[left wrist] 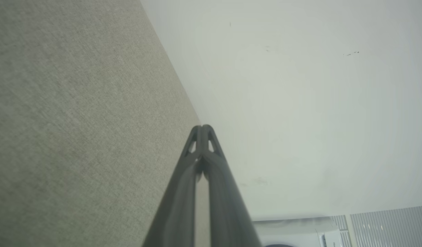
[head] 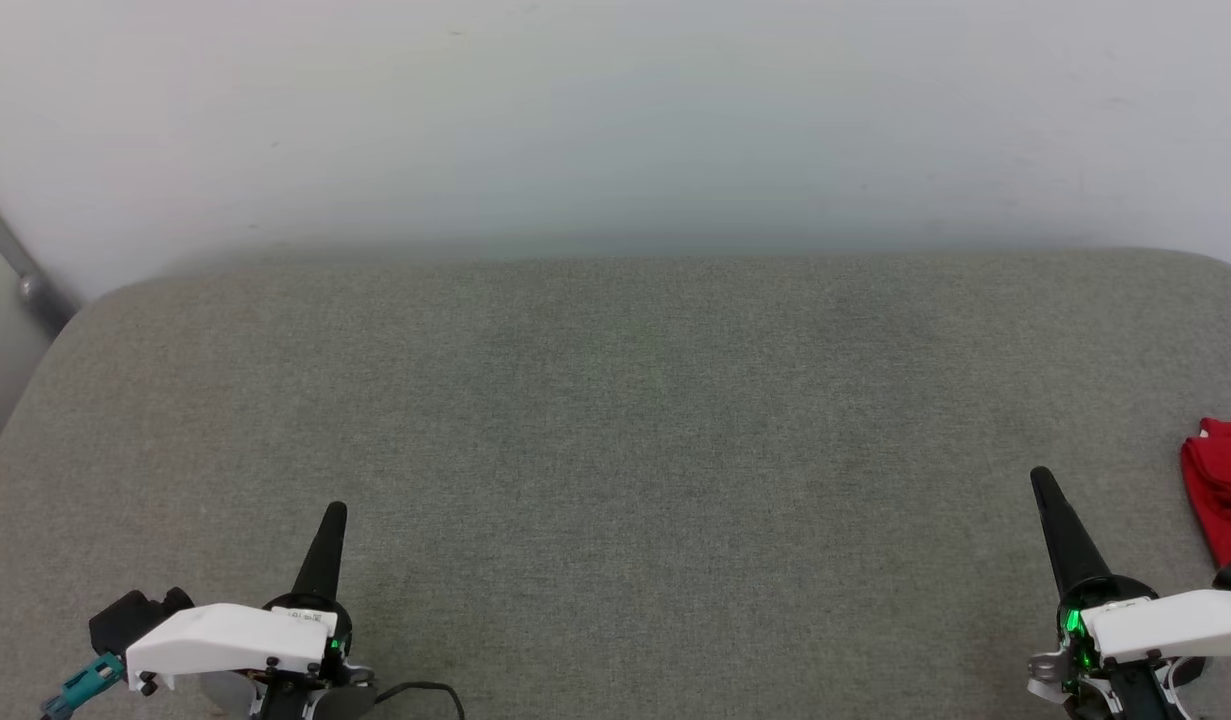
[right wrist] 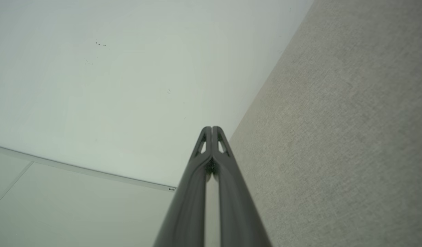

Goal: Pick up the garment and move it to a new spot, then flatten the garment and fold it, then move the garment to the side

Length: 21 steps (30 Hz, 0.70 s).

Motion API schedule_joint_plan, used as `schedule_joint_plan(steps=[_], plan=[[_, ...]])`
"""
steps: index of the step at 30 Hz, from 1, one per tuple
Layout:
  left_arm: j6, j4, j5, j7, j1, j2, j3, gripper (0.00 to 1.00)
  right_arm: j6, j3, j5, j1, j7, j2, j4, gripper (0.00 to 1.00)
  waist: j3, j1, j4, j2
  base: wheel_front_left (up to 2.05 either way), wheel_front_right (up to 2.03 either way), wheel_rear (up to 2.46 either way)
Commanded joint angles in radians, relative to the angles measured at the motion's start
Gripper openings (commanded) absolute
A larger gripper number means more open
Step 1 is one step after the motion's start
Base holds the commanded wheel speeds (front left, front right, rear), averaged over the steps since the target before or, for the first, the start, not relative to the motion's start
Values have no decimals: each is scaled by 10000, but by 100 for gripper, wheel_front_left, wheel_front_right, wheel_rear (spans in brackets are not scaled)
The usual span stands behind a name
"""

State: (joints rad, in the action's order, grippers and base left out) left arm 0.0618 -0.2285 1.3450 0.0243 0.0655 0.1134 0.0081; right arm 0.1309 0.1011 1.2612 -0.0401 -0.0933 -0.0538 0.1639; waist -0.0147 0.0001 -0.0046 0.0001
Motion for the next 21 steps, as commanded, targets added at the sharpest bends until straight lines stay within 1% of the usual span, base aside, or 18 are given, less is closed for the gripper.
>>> schedule_joint_plan(steps=[1, 21], plan=[[71, 36, 133, 54, 210, -18, 85, 0, -2, 21, 175, -222, -28, 14, -10, 0, 2, -1, 1, -1, 0, 0, 0], [403, -75, 1462, 471, 349, -321, 578, 0, -3, 83, 1886, -485, -127, 28, 430, 0, 84, -1, 22, -1, 0, 0, 0]])
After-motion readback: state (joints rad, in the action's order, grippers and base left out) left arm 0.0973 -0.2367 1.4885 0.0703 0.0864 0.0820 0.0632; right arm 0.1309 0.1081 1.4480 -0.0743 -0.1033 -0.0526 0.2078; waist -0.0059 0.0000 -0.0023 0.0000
